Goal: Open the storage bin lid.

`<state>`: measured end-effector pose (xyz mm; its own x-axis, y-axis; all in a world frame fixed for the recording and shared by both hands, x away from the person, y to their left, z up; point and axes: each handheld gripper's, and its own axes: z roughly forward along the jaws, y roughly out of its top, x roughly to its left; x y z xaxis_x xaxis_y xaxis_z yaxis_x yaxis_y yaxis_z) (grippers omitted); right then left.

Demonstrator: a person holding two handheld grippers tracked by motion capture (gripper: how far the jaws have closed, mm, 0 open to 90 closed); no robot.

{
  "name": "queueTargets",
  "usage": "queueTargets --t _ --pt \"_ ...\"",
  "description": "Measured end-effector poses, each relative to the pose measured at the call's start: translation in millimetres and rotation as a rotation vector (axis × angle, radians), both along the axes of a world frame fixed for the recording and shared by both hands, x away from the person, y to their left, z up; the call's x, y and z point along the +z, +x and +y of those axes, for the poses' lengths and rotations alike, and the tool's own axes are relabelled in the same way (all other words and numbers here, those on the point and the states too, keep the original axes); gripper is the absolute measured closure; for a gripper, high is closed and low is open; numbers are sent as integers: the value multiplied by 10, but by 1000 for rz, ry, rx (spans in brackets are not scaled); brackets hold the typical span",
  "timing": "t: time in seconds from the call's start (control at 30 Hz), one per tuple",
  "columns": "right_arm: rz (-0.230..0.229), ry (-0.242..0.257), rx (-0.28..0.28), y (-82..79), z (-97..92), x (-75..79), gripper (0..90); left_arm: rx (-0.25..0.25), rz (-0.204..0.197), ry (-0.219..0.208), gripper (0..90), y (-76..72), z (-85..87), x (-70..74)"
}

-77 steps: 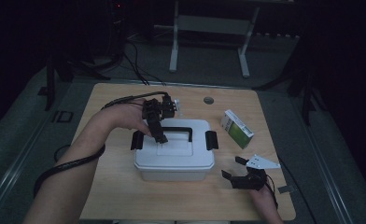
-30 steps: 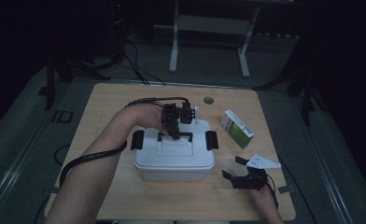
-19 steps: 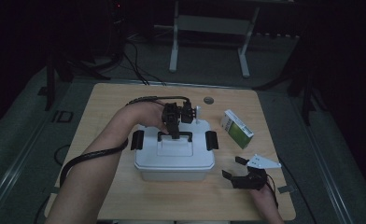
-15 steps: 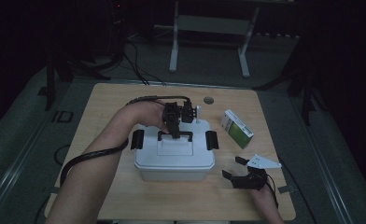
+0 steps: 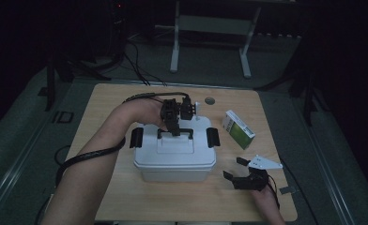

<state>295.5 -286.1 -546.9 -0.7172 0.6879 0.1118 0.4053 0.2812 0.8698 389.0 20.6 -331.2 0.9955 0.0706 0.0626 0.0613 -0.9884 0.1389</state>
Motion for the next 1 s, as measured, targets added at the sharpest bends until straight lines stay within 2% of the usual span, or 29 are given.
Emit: queueTargets --t 0.57,1.0 --pt "2 0 -3 2 1 -2 133 30 -20 -9 838 -65 168 155" --pt "3 -7 -5 -1 14 -5 133 79 -11 -1 838 -108 428 198"
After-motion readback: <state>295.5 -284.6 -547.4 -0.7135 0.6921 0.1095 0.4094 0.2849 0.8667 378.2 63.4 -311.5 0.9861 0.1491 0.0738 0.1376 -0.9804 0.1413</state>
